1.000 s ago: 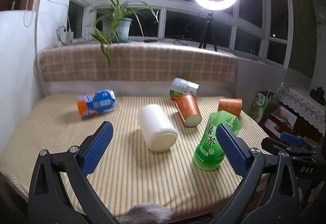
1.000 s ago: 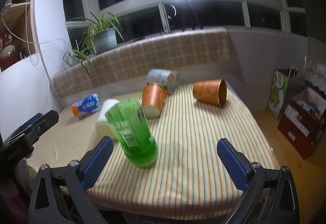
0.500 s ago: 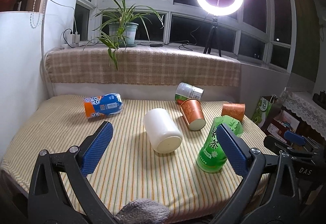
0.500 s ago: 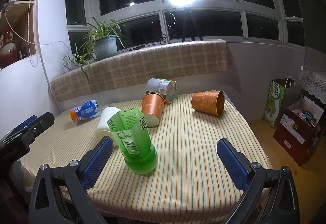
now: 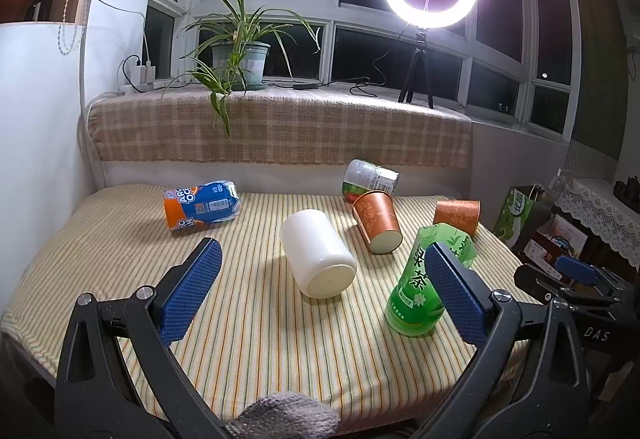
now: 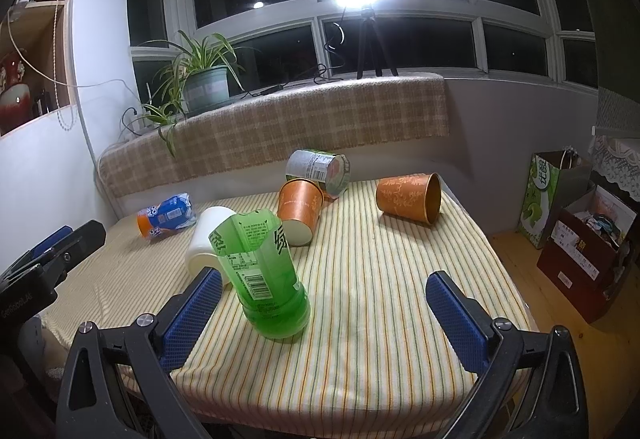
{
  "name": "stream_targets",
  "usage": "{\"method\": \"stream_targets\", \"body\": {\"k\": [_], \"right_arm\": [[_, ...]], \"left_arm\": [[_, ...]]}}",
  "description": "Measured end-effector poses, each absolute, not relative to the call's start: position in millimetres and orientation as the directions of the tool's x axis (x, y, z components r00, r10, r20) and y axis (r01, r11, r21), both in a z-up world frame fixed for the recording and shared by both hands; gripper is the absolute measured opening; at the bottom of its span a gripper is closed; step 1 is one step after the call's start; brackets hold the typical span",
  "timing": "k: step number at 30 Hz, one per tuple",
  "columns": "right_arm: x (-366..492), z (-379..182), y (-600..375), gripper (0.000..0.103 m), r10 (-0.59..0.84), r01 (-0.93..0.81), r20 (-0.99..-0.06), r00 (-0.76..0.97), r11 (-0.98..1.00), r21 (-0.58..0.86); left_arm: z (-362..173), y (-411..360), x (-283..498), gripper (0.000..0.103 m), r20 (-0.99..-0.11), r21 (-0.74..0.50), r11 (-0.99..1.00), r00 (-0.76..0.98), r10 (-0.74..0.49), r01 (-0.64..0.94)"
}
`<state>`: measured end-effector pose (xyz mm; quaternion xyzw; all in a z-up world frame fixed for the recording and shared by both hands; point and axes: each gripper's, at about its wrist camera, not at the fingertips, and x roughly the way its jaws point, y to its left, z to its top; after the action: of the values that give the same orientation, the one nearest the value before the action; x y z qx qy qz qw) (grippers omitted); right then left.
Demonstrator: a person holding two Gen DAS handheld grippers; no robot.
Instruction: Flip cup upright
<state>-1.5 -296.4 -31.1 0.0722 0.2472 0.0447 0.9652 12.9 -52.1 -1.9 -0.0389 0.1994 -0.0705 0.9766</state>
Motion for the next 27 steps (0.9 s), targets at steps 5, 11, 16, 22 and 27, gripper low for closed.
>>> {"method": "stream_targets", "body": {"k": [5,11,16,22,27], "right_arm": [[-1.4,-31.2,-296.7,0.103,0.122,-0.050,-0.471,0.874,0.986,0.162],[-1.0,-32.9,-296.3,0.103,0.123,-0.049,-0.475,0.871,0.985,0.165],[0.6,-33.9,-295.5,0.103,0.125,-0.050,-0.478,0.869,0.985,0.167],[0.9,-34.3,-294.6,0.103,0.124,-0.048,-0.481,0.868,0.985,0.167],[0.7,-35.0,-294.6,0.103,0.124,-0.049,-0.485,0.866,0.985,0.166]], "left_arm": [[-2.0,-52.3,13.2,0.103,-0.384,-0.104,0.987,0.911,-0.152,0.121],[-1.8,-51.8,13.0,0.103,-0.386,-0.104,0.987,0.910,-0.153,0.122],[-2.1,-51.4,13.2,0.103,-0.387,-0.105,0.987,0.909,-0.152,0.120],[-3.0,-50.4,13.4,0.103,-0.389,-0.105,0.987,0.909,-0.151,0.119],[-4.1,-48.7,11.9,0.103,-0.387,-0.109,0.987,0.910,-0.150,0.116]]}}
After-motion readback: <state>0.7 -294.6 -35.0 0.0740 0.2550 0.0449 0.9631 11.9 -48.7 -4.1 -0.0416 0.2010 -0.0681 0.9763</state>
